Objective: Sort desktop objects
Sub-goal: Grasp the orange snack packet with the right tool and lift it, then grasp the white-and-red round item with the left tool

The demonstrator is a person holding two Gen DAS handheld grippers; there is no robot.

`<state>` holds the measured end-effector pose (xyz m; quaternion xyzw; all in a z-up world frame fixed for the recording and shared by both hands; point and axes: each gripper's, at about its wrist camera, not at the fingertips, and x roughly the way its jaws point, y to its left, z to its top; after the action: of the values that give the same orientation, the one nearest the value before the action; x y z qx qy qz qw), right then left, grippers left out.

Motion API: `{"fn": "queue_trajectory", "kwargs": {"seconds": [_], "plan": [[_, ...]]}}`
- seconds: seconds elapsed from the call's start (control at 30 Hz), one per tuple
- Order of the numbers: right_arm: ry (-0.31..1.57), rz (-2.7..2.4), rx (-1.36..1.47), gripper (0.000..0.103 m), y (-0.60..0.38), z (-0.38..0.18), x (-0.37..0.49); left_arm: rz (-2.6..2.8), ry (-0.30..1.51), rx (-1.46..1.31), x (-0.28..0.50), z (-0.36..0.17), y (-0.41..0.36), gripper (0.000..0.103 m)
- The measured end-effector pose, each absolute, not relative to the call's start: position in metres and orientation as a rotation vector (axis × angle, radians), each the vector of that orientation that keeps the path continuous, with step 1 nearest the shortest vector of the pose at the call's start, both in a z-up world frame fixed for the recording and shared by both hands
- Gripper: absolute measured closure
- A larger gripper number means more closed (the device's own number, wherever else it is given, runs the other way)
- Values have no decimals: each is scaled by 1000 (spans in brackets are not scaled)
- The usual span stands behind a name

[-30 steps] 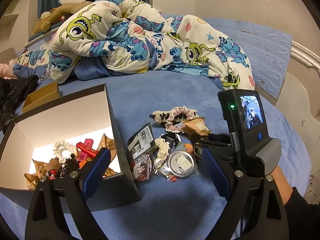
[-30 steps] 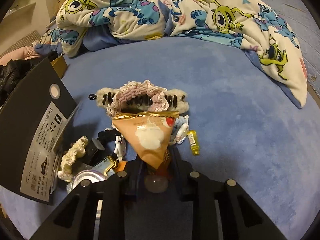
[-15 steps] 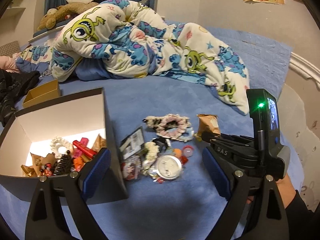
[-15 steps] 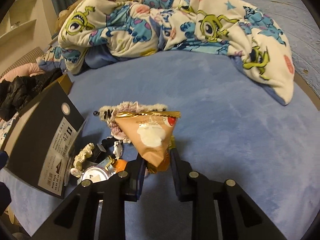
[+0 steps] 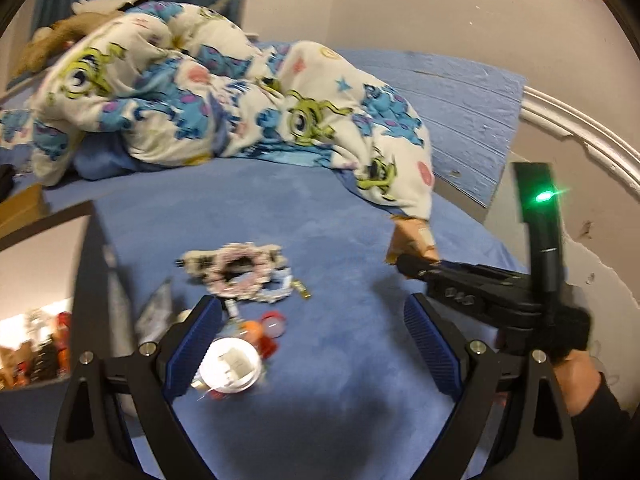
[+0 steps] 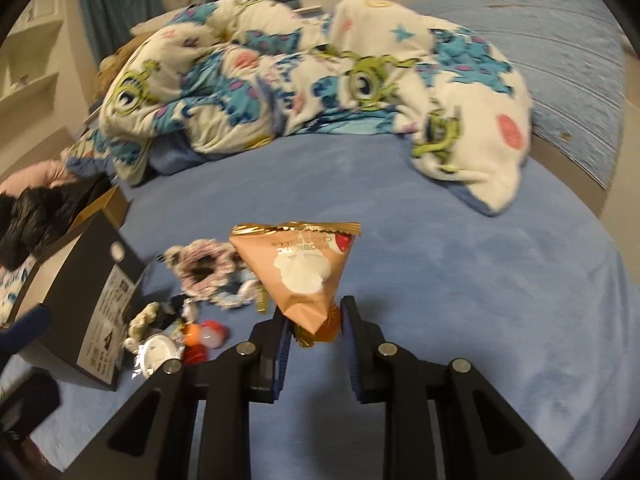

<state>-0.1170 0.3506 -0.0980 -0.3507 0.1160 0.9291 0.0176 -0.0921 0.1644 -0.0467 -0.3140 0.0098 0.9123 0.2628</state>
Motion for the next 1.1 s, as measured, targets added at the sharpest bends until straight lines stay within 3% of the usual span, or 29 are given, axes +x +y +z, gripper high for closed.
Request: {"fn": "queue_trajectory", "kwargs": {"seconds": [0.33, 0.63, 0.73, 0.8, 0.87, 1.1], "plan": [[535, 2823, -948, 79, 415, -82, -93, 2349, 15, -1016, -152, -105, 192, 11], [534, 2848, -964, 79, 412, -84, -94, 2281, 46, -1067, -166, -139, 194, 13], [534, 2856, -962, 79, 409, -82, -93, 2284, 71, -1069, -170, -144, 194, 25], [528, 2854, -964, 79, 408, -82, -92, 2289, 105, -1102, -174, -148, 195, 55], [529, 2855, -961, 79, 408, -81, -92, 2281, 127, -1128, -175, -154, 195, 75], [525, 2854, -956, 79, 408, -79, -92, 2295, 146, -1119, -172, -156, 195, 76]]}}
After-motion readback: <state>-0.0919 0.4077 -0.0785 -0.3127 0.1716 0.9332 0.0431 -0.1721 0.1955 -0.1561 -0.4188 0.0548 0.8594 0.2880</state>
